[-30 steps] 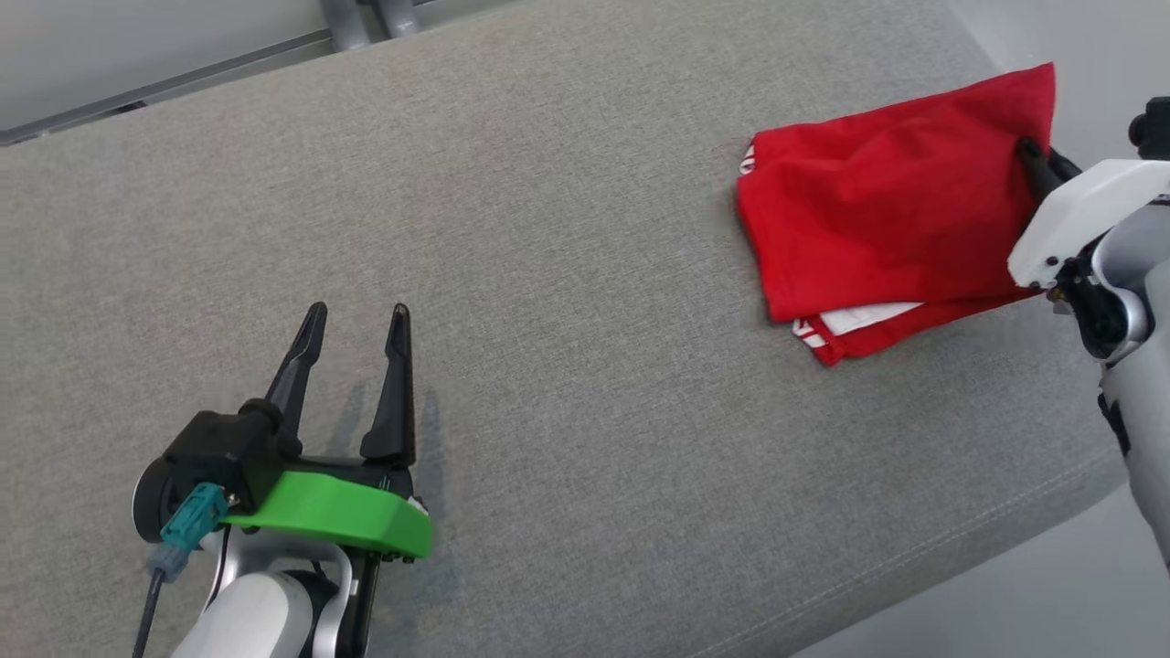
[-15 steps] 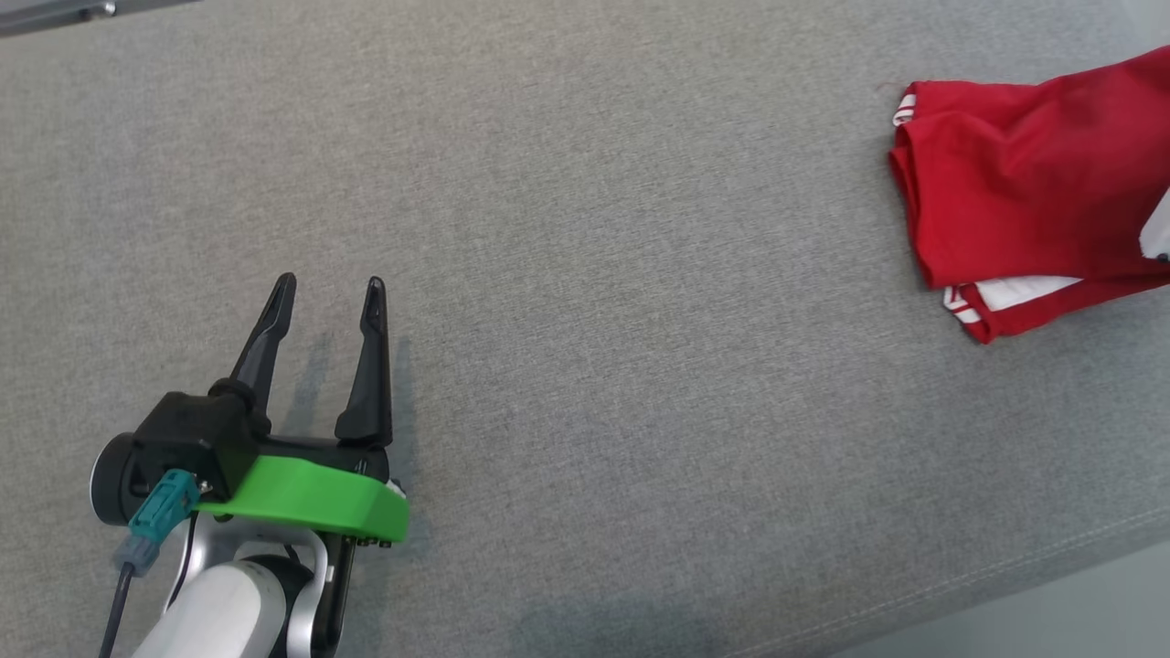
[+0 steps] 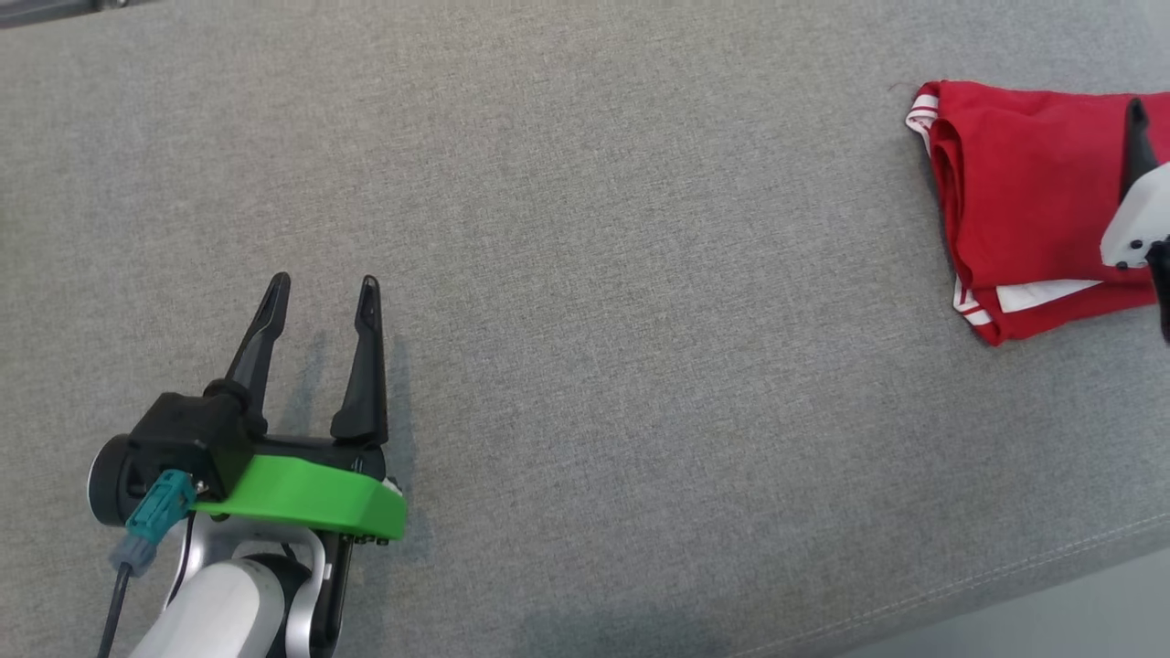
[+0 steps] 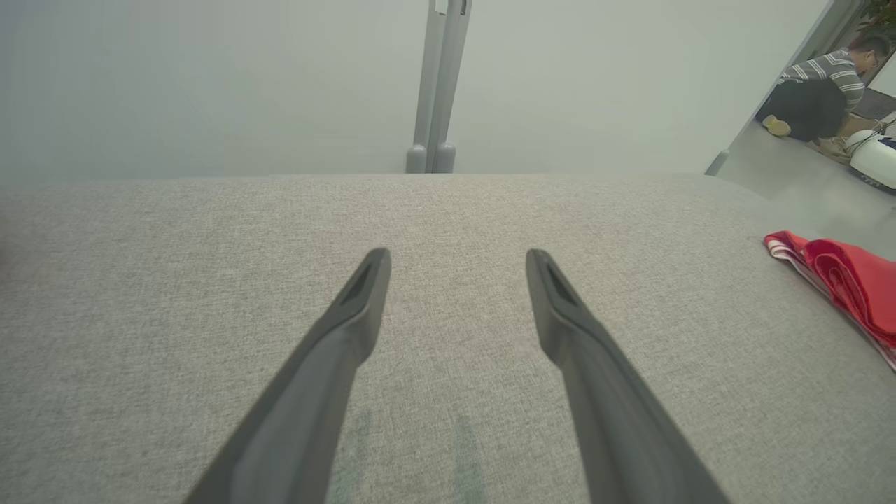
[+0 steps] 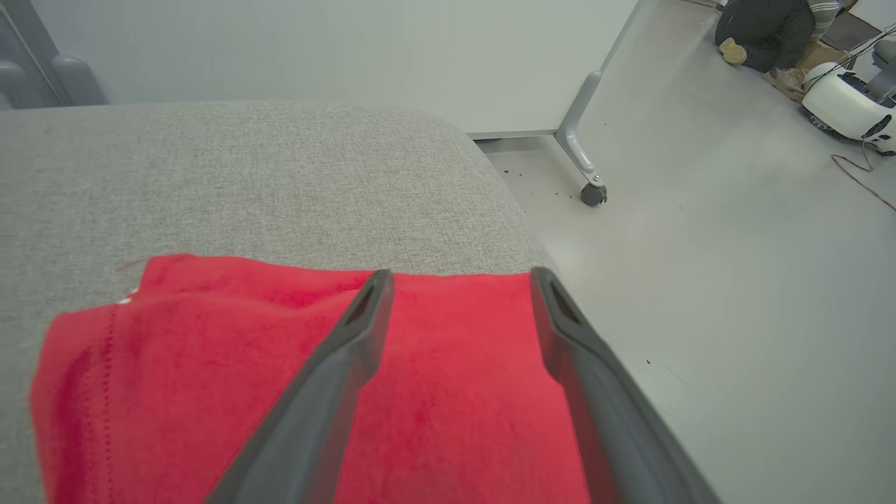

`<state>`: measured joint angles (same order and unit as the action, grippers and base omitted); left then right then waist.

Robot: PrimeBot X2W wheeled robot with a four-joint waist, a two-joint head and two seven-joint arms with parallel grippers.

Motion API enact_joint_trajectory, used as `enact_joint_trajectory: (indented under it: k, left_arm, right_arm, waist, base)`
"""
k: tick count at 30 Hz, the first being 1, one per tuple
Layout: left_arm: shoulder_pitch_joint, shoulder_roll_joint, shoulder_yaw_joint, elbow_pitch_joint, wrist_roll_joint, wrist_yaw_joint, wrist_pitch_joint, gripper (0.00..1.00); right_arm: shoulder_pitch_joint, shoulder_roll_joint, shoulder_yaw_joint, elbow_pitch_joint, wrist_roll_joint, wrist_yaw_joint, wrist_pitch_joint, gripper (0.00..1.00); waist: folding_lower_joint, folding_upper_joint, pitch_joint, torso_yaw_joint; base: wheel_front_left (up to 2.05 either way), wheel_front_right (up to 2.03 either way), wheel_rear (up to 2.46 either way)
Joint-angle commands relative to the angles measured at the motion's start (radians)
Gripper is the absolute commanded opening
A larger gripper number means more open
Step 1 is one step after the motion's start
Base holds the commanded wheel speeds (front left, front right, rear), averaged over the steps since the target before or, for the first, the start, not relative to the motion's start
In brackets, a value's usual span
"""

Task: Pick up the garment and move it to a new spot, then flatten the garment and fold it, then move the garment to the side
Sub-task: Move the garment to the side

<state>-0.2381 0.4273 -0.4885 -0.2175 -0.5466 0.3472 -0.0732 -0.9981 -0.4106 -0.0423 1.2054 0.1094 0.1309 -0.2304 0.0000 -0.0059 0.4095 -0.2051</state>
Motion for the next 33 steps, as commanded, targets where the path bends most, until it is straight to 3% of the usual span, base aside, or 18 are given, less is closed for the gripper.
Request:
enact_joint_trajectory:
  k: [1, 9, 18, 28, 33]
  left_arm:
    - [-0.017, -0.004, 0.003, 0.01, -0.005, -0.008, -0.012, 1.0]
    - [-0.017, -0.03, 0.022, 0.099, -0.042, -0.035, -0.079, 1.0]
    - [0.026, -0.06, 0.064, 0.222, -0.091, -0.065, -0.153, 1.0]
    - [0.135, -0.084, 0.119, 0.3, -0.124, -0.093, -0.186, 1.0]
    - [0.192, -0.098, 0.135, 0.307, -0.109, -0.104, -0.193, 1.0]
  right_arm:
    - [-0.008, 0.017, 0.008, -0.007, 0.0, 0.0, -0.014, 1.0]
    - [0.037, 0.053, 0.058, -0.068, 0.004, 0.0, -0.033, 1.0]
    - [0.137, 0.111, 0.131, -0.222, 0.064, 0.0, -0.035, 1.0]
    - [0.406, 0.216, 0.179, -0.532, 0.135, 0.0, -0.007, 1.0]
    - [0.564, 0.261, 0.144, -0.721, 0.132, 0.0, 0.049, 1.0]
  waist:
    - [0.0, 0.0059, -0.026, -0.001]
    - [0.0, 0.0059, -0.128, 0.032]
    - [0.0, 0.0059, -0.239, 0.083]
    - [0.0, 0.0059, -0.343, 0.126]
    - [0.0, 0.0059, -0.368, 0.138]
  base:
    - [0.0, 0.0, 0.0]
    - [0.0, 0.0, 0.0]
    - [0.0, 0.0, 0.0]
    - [0.0, 0.0, 0.0]
    - [0.0, 0.0, 0.0]
